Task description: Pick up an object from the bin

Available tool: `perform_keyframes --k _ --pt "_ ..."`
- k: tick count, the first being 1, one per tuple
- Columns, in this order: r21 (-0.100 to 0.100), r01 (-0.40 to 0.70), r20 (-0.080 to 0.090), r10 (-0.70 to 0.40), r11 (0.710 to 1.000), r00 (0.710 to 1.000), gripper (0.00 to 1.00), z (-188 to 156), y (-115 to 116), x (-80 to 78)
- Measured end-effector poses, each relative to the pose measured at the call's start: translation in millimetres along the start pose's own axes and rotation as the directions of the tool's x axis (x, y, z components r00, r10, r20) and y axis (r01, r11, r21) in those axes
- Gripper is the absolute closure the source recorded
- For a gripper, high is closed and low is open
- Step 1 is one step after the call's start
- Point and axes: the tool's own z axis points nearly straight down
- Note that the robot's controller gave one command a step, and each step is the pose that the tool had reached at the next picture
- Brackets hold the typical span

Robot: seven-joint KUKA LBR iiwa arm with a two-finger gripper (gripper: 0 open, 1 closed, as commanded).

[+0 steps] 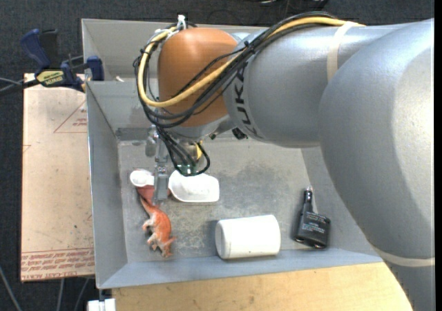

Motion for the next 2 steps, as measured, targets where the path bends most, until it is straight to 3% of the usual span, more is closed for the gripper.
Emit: perform_keyframes --k 2 --pt "0.0 0.0 0.0 0.0 1.0 1.0 0.0 0.0 0.0 0.0"
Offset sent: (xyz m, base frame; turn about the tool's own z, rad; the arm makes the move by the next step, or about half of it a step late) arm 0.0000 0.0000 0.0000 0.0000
